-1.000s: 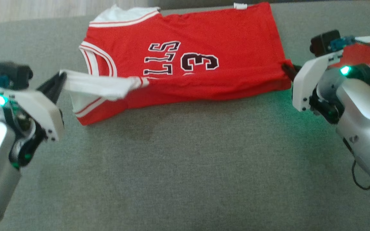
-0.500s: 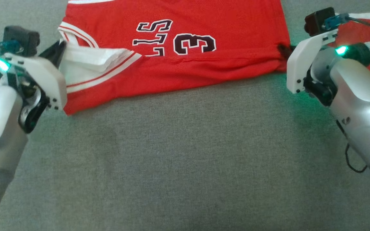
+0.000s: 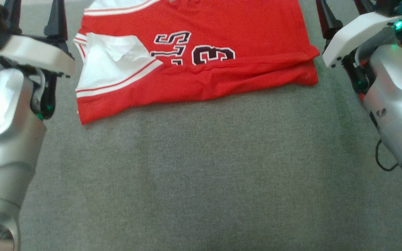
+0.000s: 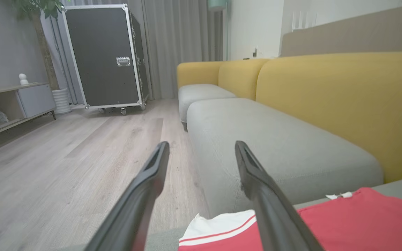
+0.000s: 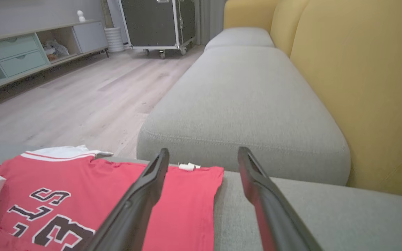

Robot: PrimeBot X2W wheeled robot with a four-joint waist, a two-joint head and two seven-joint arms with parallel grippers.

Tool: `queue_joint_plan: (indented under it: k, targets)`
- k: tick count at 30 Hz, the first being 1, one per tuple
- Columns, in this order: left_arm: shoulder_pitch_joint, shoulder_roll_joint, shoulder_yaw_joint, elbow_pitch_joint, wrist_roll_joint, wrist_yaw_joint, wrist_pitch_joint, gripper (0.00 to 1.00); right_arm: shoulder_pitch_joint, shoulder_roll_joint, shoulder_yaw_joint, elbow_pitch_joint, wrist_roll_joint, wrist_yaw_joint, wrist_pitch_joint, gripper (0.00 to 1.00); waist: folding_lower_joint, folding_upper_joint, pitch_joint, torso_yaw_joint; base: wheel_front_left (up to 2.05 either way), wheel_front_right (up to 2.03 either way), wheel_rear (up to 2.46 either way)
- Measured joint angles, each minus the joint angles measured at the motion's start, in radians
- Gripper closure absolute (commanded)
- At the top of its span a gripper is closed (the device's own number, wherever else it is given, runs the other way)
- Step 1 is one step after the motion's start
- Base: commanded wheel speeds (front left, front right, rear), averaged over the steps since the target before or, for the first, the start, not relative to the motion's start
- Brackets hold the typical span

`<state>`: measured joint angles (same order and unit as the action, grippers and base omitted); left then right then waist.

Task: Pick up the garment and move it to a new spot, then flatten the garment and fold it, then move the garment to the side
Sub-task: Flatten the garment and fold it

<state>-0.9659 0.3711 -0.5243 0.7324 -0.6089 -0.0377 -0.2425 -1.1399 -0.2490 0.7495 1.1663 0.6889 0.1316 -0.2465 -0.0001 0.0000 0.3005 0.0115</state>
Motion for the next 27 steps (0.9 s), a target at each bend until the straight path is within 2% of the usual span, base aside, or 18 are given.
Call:
queue_joint_plan:
  k: [2,7,10,13,16,20,24,27]
  targets:
    - [0.038,-0.007,0.029,-0.042,-0.001,0.004,-0.011,0.0,0.008,-0.003,-0.064,-0.047,-0.044,0.0,-0.003,0.0,0.0,0.0,-0.023,0.002,0.0,0.0,0.0]
    - [0.229,-0.04,0.147,-0.242,0.032,0.051,-0.014,0.0,0.134,-0.009,-0.341,-0.285,-0.234,0.0,-0.006,0.0,-0.0001,0.0,-0.082,0.01,0.0,0.0,0.0]
    - [0.375,-0.079,0.223,-0.337,0.057,0.079,-0.014,0.0,0.331,0.037,-0.487,-0.387,-0.364,0.0,-0.009,0.0,-0.0001,0.0,-0.116,0.013,0.0,0.0,0.0]
    - [0.507,-0.111,0.273,-0.411,0.104,0.09,-0.014,0.0,0.521,0.121,-0.587,-0.457,-0.464,0.0,-0.009,0.0,-0.0002,0.0,-0.145,0.013,0.0,0.0,0.0]
    - [0.607,-0.147,0.314,-0.458,0.146,0.091,-0.014,0.0,0.63,0.176,-0.657,-0.525,-0.532,0.0,-0.009,0.0,-0.0002,0.0,-0.166,0.01,0.0,0.0,0.0]
    - [0.698,-0.198,0.359,-0.478,0.189,0.086,-0.014,0.0,0.697,0.183,-0.721,-0.617,-0.59,0.0,-0.009,0.0,-0.0002,0.0001,-0.182,0.003,0.0,0.0,0.0]
    - [0.734,-0.231,0.413,-0.49,0.223,0.071,-0.014,0.0,0.775,0.187,-0.697,-0.673,-0.513,0.0,-0.009,0.0,-0.0001,0.0001,-0.188,-0.005,0.0,0.0,0.0]
    - [0.738,-0.247,0.452,-0.493,0.243,0.051,-0.014,0.0,0.813,0.191,-0.689,-0.691,-0.497,0.0,-0.009,0.0,0.0,0.0001,-0.187,-0.011,0.0,0.0,0.0]
